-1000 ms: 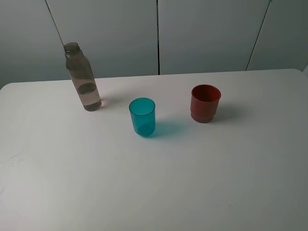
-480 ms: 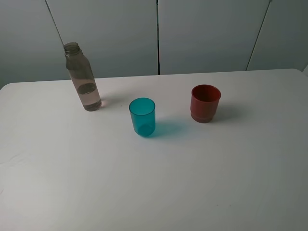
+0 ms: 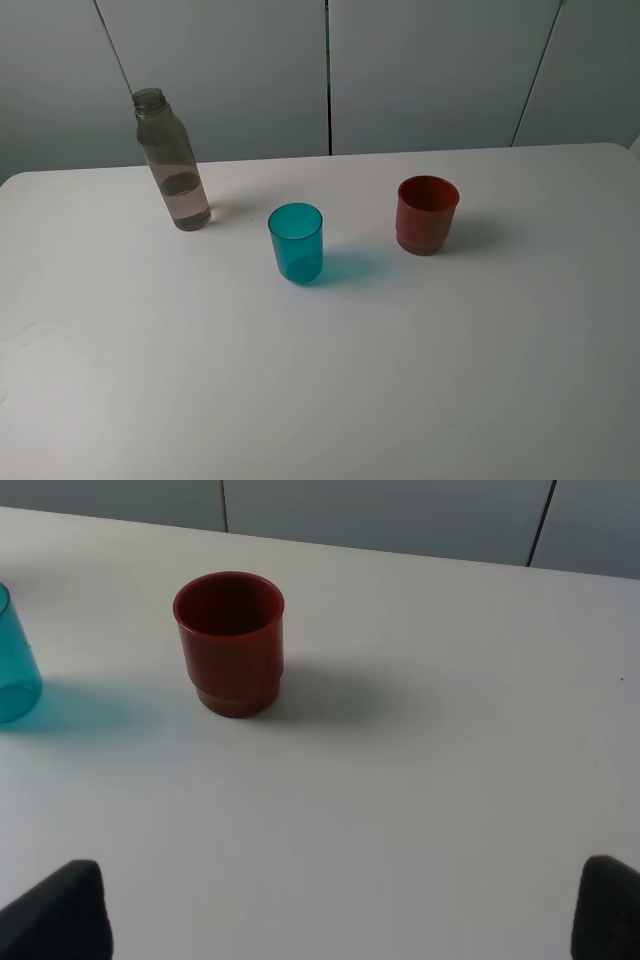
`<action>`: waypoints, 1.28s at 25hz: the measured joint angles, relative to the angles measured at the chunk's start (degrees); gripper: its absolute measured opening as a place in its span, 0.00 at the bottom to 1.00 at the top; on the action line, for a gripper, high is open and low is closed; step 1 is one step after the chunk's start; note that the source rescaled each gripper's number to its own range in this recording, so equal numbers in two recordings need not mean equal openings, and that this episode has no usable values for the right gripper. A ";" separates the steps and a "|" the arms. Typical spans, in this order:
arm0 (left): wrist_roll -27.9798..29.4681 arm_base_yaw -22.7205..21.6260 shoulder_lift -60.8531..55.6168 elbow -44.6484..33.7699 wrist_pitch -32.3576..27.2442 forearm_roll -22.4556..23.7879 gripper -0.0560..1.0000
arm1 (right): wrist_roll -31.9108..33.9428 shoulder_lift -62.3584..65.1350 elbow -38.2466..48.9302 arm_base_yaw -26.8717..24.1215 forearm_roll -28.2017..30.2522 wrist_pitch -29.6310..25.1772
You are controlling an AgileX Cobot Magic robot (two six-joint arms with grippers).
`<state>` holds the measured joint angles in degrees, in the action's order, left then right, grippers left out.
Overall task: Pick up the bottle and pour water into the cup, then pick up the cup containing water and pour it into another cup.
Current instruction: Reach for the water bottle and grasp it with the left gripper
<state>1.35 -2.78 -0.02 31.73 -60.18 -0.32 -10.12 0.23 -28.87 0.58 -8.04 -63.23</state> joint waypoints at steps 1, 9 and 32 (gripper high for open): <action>0.00 0.00 0.00 1.38 0.73 0.00 0.99 | 0.00 0.00 0.00 0.00 0.00 0.00; 0.00 0.00 7.08 12.03 3.47 1.58 0.99 | 0.00 0.00 0.00 0.00 0.00 0.00; -0.11 0.00 49.34 18.13 10.75 2.71 0.99 | -0.14 0.00 0.00 0.00 0.00 0.00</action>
<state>1.23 -2.78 49.32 49.86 -49.43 2.39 -10.26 0.23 -28.87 0.58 -8.04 -63.23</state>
